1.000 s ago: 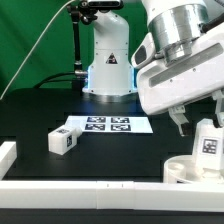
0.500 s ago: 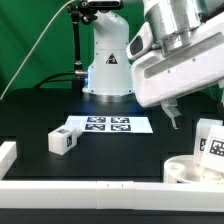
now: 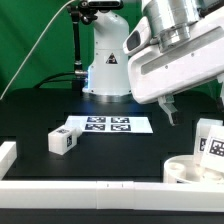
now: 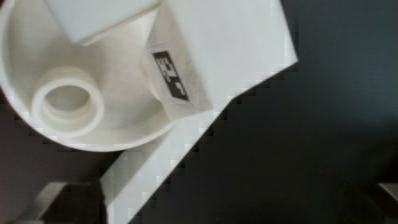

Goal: Assemble stool

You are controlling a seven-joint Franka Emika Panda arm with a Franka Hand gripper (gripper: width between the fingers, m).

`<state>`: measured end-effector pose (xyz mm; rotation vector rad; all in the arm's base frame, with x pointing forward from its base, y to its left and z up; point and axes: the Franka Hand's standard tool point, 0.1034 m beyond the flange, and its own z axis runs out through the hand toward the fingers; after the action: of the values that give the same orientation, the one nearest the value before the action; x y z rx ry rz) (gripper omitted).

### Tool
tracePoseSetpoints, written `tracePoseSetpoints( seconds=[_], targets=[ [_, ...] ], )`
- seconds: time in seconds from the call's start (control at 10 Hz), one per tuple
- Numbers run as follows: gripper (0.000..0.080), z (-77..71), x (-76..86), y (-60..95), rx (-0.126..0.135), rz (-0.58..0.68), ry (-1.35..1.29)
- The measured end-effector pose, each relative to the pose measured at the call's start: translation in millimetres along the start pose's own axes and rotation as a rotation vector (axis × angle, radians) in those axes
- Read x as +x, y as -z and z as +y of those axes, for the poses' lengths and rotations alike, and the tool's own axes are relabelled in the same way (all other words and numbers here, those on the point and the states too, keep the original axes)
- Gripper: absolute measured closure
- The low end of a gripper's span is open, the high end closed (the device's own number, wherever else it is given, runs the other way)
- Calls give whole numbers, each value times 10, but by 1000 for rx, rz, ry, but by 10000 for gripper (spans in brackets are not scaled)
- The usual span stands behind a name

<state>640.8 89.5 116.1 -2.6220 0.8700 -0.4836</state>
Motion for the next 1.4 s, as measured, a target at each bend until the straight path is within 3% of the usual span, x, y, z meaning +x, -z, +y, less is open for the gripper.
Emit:
tracePoseSetpoints(
  seconds=[0.2, 0.7, 1.2, 1.4],
  targets=[
    [151, -149, -86, -11, -6, -41, 210],
    [151, -151, -71, -12, -2, -32, 516],
    [151, -377, -184, -21, -23, -53, 1169],
    [151, -351, -166, -25, -25, -54, 1249]
  ],
)
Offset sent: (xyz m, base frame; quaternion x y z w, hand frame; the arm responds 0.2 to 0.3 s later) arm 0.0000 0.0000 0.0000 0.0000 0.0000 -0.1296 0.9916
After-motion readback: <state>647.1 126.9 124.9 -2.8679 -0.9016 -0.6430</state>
